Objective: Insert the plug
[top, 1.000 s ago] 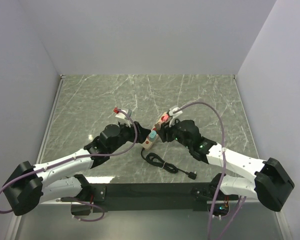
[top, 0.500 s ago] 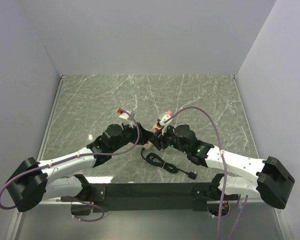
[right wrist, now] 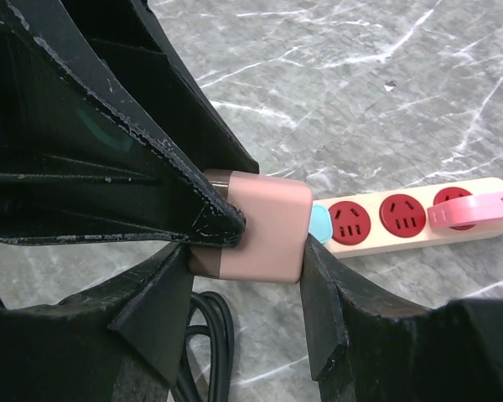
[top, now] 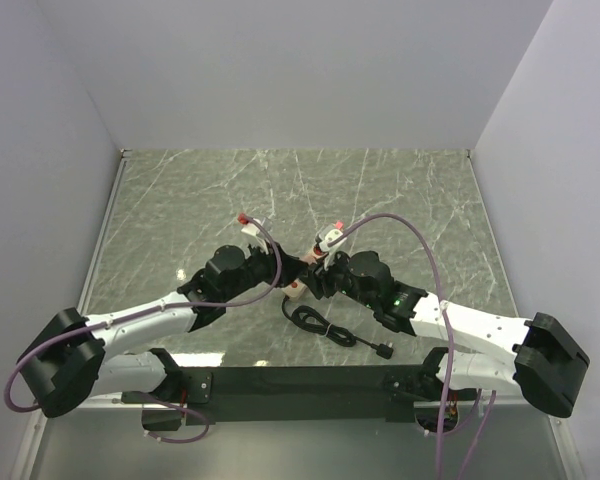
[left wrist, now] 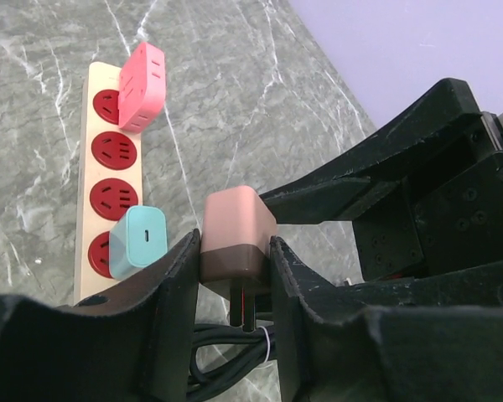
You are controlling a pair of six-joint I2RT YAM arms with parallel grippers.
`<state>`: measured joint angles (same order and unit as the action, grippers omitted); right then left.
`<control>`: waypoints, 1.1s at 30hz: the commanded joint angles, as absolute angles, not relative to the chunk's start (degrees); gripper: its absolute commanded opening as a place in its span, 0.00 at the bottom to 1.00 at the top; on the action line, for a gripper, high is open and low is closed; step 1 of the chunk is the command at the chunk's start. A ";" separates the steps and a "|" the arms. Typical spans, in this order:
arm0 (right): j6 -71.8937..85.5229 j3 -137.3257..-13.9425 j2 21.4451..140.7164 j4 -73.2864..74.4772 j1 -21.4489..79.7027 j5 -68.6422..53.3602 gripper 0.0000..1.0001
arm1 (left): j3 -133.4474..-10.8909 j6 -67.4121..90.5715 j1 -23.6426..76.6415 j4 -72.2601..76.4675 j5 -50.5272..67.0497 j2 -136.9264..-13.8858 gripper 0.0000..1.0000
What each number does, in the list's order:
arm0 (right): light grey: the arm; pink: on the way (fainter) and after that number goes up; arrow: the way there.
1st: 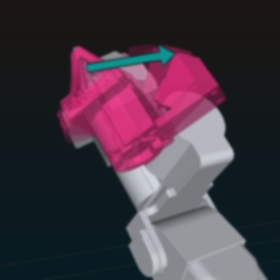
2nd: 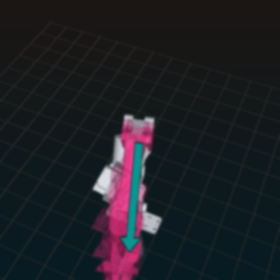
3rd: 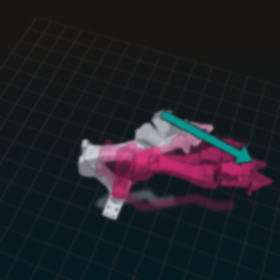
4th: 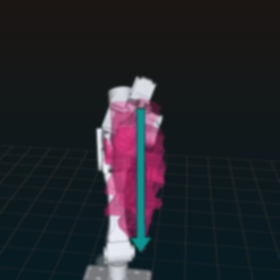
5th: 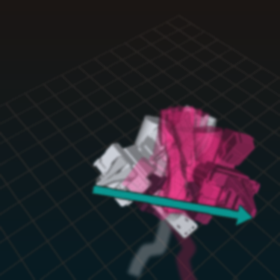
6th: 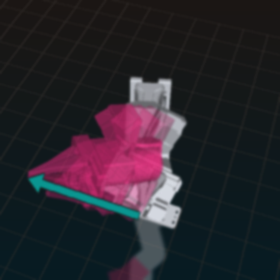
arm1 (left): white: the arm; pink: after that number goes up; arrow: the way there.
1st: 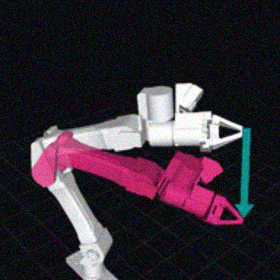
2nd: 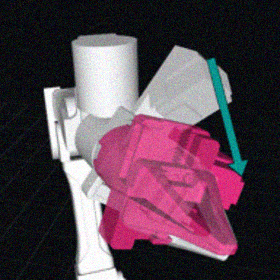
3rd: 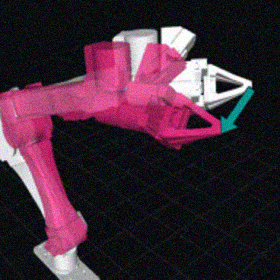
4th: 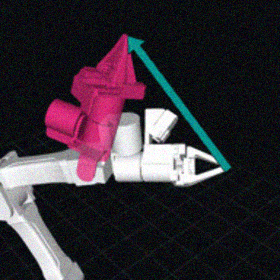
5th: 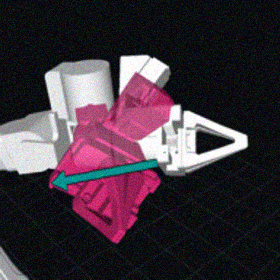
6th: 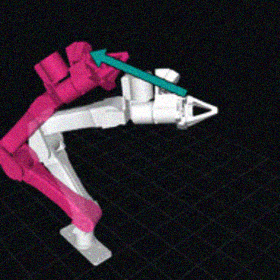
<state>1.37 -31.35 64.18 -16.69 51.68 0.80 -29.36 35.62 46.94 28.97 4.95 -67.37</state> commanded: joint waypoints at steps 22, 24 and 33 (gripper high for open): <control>9.46 -30.76 61.08 -29.86 42.11 -22.73 0.81 | -19.52 34.90 32.96 34.54 19.24 -52.30 0.00; 12.29 -31.11 62.40 -33.20 39.12 -30.13 0.78 | -19.25 34.28 32.87 35.51 21.43 -51.94 0.00; 21.35 -34.63 69.52 -39.54 35.95 -45.34 0.59 | -18.11 33.49 32.96 40.96 28.21 -52.21 0.00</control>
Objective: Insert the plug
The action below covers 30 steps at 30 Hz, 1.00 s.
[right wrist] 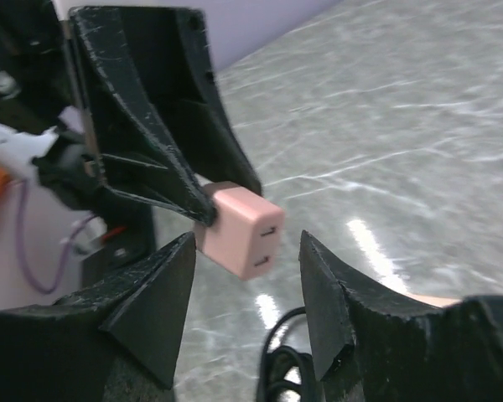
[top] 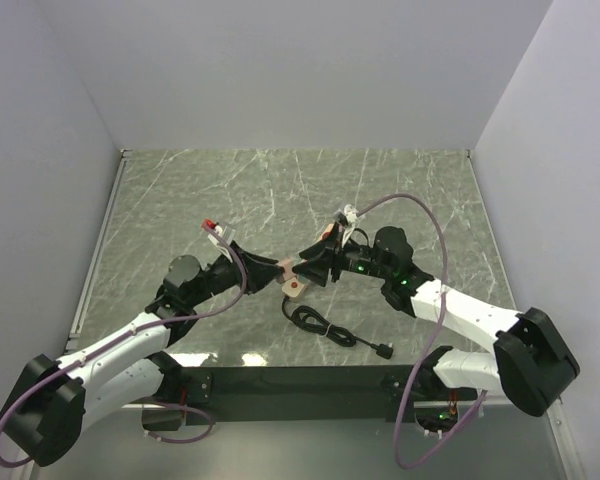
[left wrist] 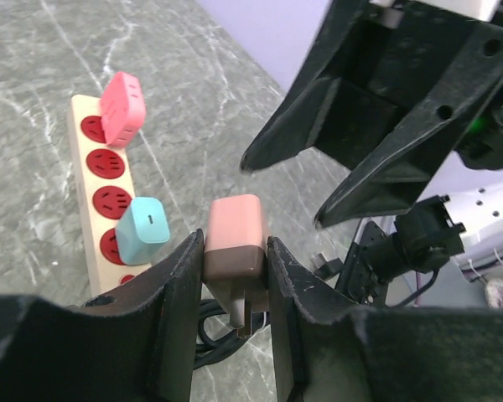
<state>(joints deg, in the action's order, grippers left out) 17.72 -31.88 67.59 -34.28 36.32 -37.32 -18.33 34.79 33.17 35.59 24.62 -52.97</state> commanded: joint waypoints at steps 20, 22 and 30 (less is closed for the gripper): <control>31.20 -36.30 79.80 -55.02 35.95 -59.76 0.38 | -16.26 34.63 32.96 46.85 31.99 -52.12 0.00; 30.85 -36.21 79.63 -54.59 35.95 -59.59 0.09 | -16.26 34.63 32.96 46.67 31.64 -52.03 0.00; 28.30 -37.35 77.26 -45.36 35.51 -54.85 0.00 | -16.79 34.19 32.96 44.39 28.04 -52.38 0.52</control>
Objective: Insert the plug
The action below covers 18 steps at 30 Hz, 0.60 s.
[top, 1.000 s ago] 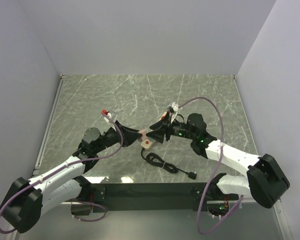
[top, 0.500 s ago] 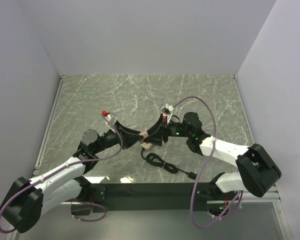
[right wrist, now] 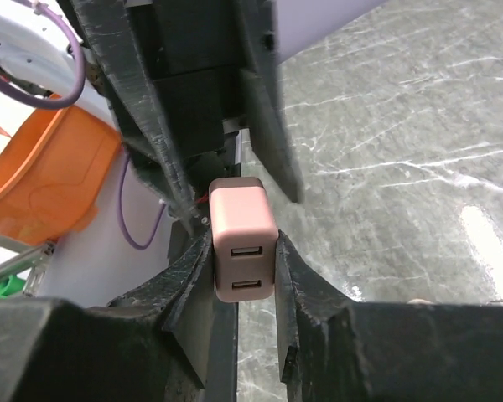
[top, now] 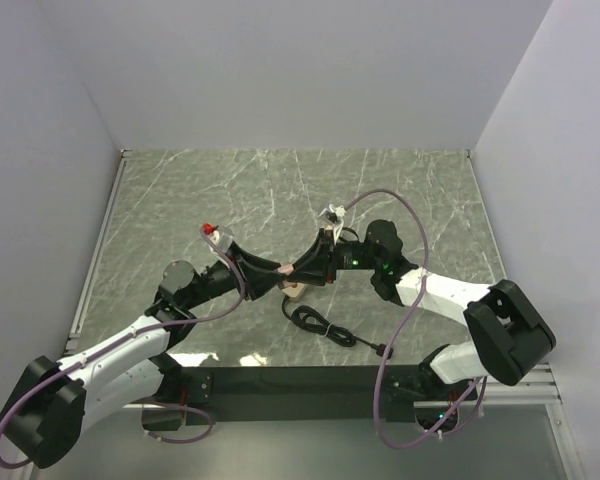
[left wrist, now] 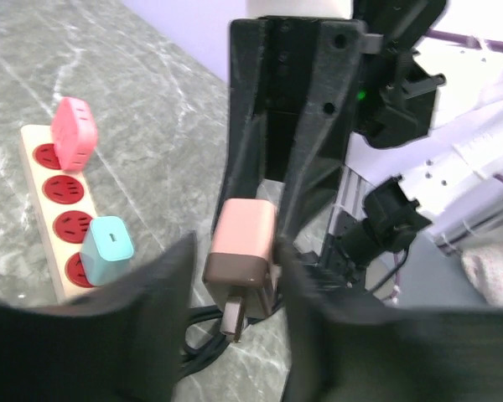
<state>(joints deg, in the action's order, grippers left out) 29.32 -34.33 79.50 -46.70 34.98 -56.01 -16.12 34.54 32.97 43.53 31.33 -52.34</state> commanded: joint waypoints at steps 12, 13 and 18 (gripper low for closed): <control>22.95 -39.18 68.74 -21.40 29.18 -39.84 0.00 | -14.77 32.35 32.96 42.10 18.91 -48.52 0.79; 22.16 -40.59 68.38 -17.44 29.18 -36.51 0.00 | -14.68 32.00 32.96 41.66 17.07 -48.95 0.78; 25.48 -47.54 66.62 -1.69 30.49 -15.41 0.00 | -14.50 29.62 33.83 38.76 5.92 -53.16 0.65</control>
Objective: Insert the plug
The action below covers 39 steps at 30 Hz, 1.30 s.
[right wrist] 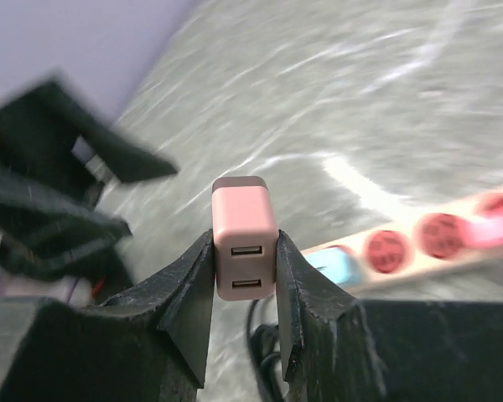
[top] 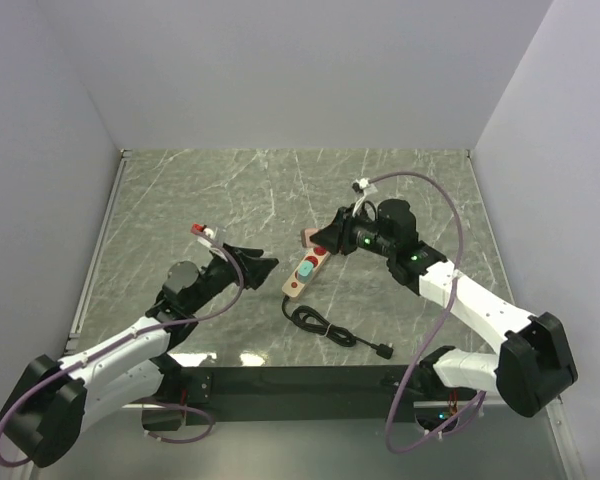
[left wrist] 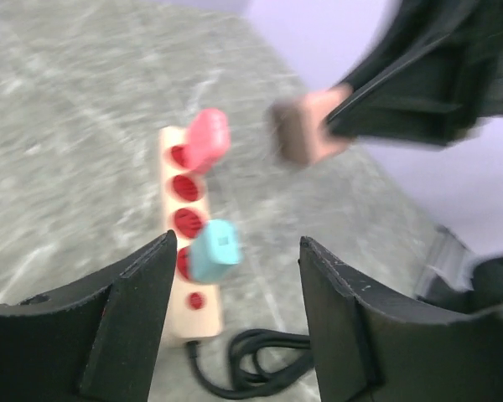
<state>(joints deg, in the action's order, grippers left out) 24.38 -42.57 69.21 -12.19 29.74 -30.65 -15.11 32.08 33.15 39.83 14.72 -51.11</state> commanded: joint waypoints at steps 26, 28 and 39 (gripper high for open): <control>39.81 -75.74 93.33 37.34 43.95 25.66 0.00 | -15.73 27.42 42.89 49.13 -0.44 -75.75 0.62; 40.16 -77.51 95.44 38.58 44.03 26.37 0.00 | -16.34 27.51 43.42 49.83 -0.53 -77.95 0.62; 41.04 -84.55 103.88 41.92 43.42 25.40 0.00 | -17.49 28.12 44.65 52.64 0.79 -83.49 0.60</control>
<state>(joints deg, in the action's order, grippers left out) 39.59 -82.02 102.72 39.11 43.53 23.81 -15.75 28.14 44.07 47.86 -0.56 -82.65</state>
